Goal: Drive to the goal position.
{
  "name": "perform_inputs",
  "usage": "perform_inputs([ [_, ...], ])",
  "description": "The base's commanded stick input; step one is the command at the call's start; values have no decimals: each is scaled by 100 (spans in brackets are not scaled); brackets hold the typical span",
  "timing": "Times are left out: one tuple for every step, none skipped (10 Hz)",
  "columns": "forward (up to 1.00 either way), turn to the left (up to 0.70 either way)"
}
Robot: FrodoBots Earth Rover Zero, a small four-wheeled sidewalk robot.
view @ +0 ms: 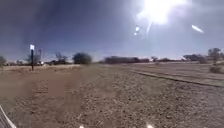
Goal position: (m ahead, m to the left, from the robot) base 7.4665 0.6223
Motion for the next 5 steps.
perform_inputs([
  [70,0],
  [70,0],
  [70,0],
  [70,0],
  [70,0],
])
